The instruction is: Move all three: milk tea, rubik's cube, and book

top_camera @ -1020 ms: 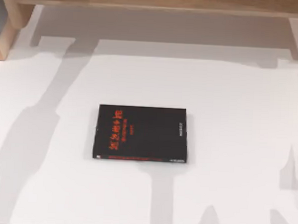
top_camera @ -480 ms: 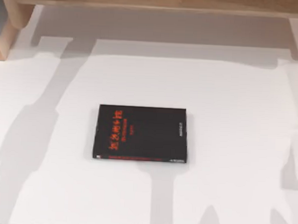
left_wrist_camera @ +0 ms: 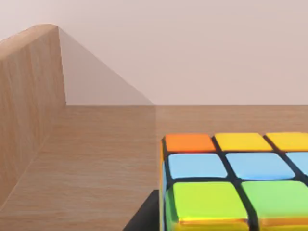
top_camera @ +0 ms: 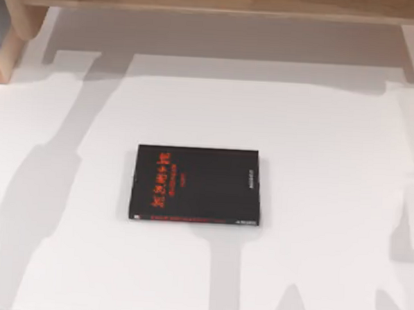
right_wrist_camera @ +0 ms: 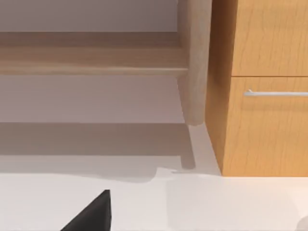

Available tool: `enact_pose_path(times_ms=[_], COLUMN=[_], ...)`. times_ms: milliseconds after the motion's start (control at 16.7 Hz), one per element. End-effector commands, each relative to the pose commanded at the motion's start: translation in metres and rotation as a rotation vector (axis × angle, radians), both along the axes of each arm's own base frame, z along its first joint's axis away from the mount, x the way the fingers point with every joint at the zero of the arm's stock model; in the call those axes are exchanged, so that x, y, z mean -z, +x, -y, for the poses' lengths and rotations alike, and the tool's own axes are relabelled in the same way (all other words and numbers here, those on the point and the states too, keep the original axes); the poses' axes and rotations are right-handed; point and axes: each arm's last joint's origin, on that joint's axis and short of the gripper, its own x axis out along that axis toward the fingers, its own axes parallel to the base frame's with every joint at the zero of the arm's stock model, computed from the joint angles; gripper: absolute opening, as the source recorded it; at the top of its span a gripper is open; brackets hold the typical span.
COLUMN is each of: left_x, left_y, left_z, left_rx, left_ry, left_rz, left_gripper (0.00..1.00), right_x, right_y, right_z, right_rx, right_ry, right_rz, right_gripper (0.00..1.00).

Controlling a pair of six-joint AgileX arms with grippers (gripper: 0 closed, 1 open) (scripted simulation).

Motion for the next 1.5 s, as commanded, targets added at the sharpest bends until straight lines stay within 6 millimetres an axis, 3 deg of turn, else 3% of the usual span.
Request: enact_pose_path(times_ms=[120,180,780,1500], left_x=[0.000,0.000,0.000,0.000], left_y=[0.000,0.000,0.000,0.000], left_z=[0.000,0.000,0.000,0.000], left_rx=[0.000,0.000,0.000,0.000], left_ry=[0.000,0.000,0.000,0.000], left_rz=[0.000,0.000,0.000,0.000], left_gripper=[0.98,1.00,1.00,1.00], right_x=[0.000,0.000,-0.001,0.000], right_y=[0.000,0.000,-0.001,-0.030], right_z=[0.000,0.000,0.000,0.000], right_rx=[0.000,0.000,0.000,0.000], right_ry=[0.000,0.000,0.000,0.000], right_rz=[0.000,0.000,0.004,0.000], right_gripper=[1.00,1.00,1.00,1.00])
